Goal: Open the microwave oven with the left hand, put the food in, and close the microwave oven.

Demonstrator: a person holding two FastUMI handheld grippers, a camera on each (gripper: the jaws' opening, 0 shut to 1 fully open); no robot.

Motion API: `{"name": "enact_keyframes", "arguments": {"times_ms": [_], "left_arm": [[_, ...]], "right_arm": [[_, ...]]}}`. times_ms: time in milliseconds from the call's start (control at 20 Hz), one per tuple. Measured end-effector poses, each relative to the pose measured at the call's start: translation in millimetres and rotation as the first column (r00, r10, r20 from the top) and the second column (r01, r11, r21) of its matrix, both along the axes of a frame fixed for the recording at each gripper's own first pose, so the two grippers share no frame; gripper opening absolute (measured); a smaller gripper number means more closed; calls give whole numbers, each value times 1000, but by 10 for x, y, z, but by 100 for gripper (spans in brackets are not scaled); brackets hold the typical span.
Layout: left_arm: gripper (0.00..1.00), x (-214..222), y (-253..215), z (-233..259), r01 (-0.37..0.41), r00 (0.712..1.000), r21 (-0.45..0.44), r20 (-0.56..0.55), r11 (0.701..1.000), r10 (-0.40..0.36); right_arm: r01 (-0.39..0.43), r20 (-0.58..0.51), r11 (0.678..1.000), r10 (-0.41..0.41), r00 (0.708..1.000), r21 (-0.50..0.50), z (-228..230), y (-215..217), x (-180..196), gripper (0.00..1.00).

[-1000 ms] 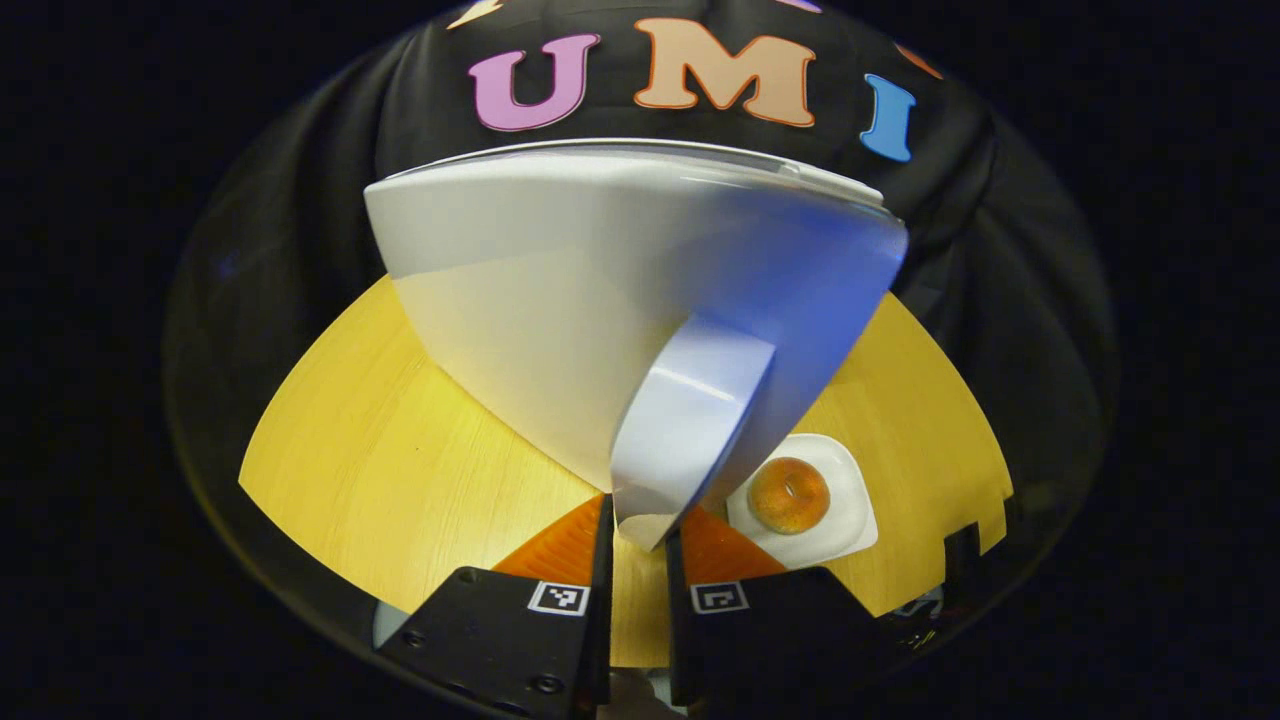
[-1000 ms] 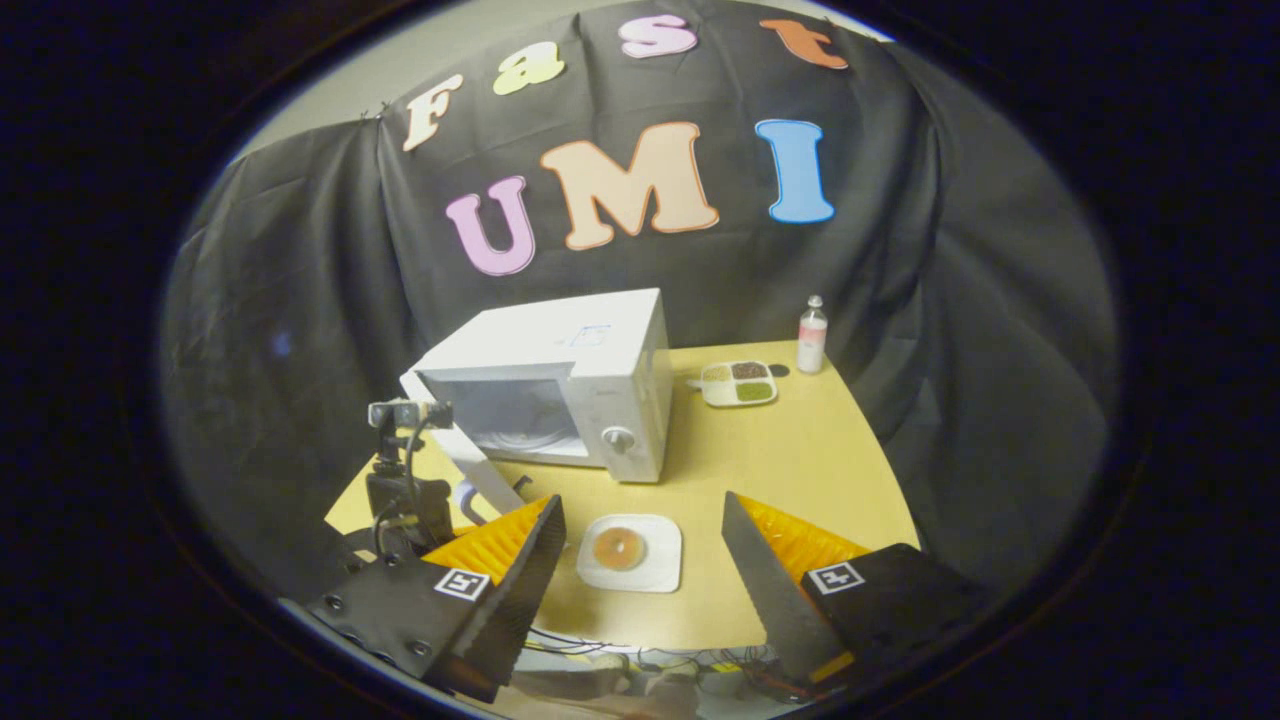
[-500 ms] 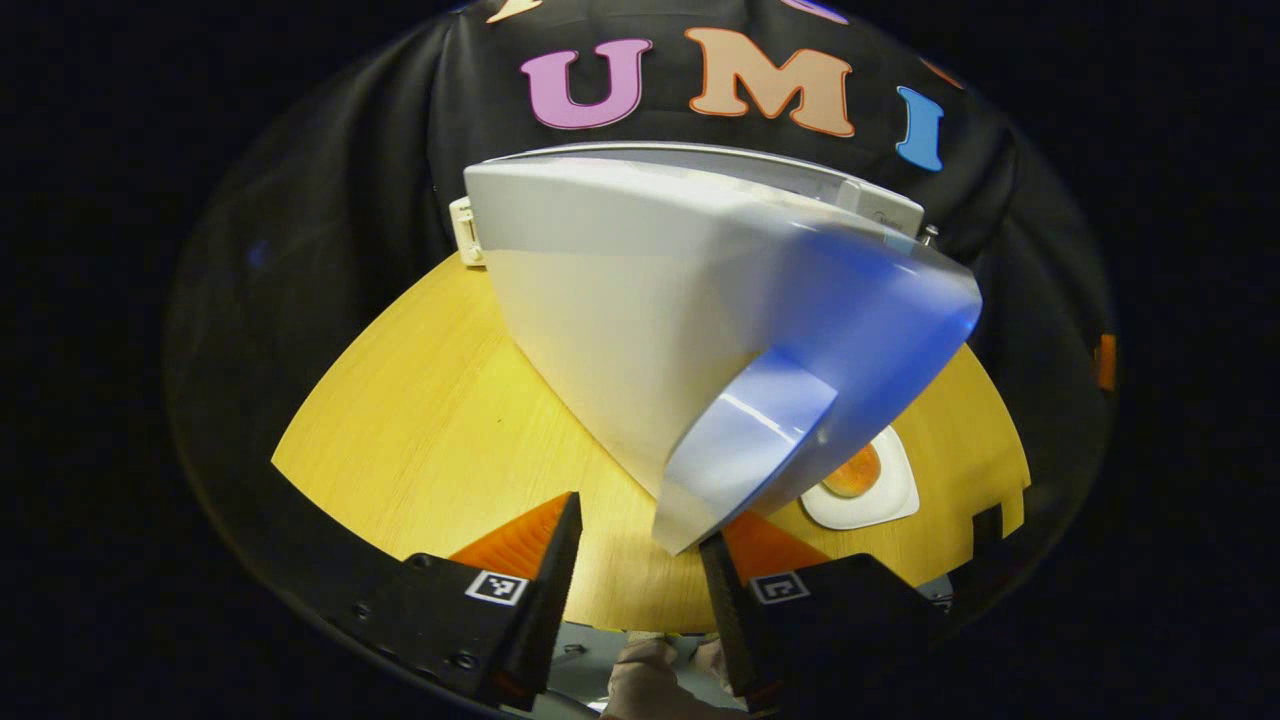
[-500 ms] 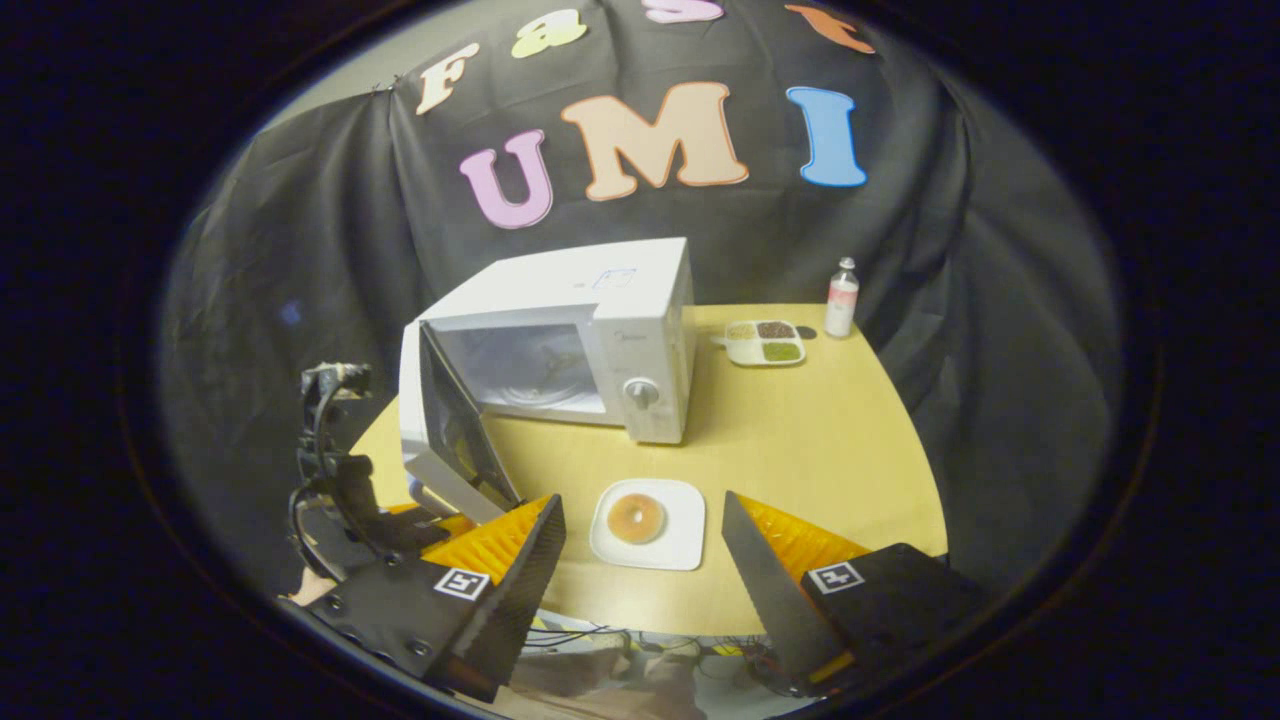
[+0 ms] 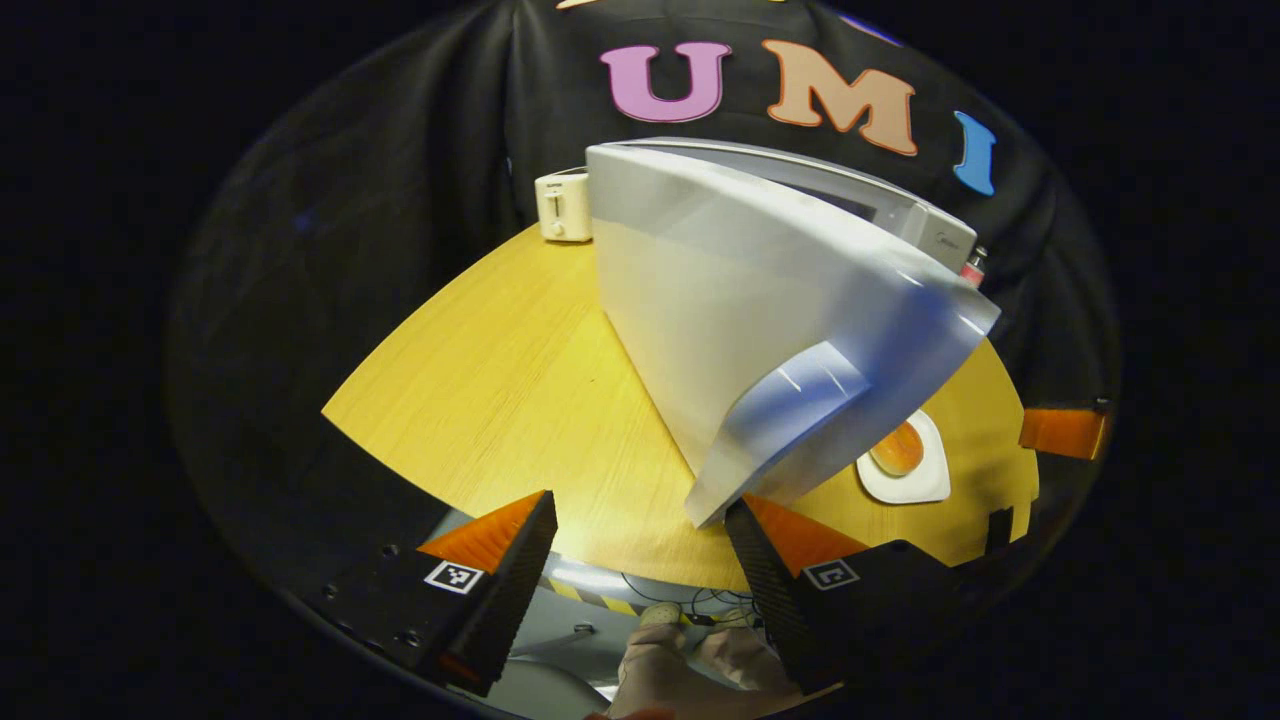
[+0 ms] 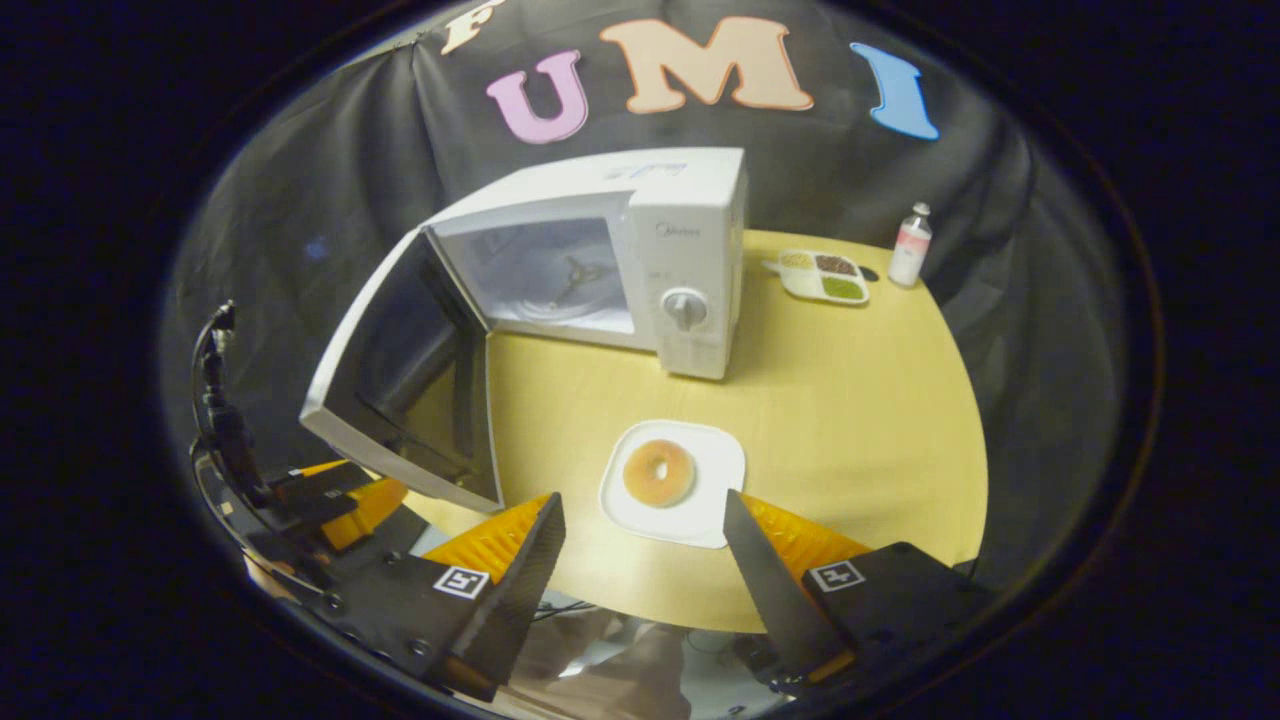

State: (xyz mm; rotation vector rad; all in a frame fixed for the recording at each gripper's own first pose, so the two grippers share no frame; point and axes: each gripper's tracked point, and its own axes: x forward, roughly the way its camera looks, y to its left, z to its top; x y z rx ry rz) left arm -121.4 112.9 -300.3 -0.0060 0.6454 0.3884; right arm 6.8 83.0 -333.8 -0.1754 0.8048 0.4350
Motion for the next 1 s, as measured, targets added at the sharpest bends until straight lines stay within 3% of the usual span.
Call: {"name": "enact_keyframes", "arguments": {"times_ms": [250,400,700,1000], "left_arm": [[100,-362,420,98,-143,989,-21,20,989,144],[100,-663,764,227,-276,960,2,43,961,276],[98,-1228,1146,712,-515,836,-68,178,854,518],[96,-1698,1268,1539,-645,705,-28,364,764,609]], "right_arm": [[-19,-110,999,16,994,-26,-465,67,234,100],[-16,-141,996,3,990,-92,-726,21,391,99],[-34,-231,990,2,973,-134,-1082,105,469,100],[-65,-279,988,24,960,-139,-1242,136,546,100]]}}
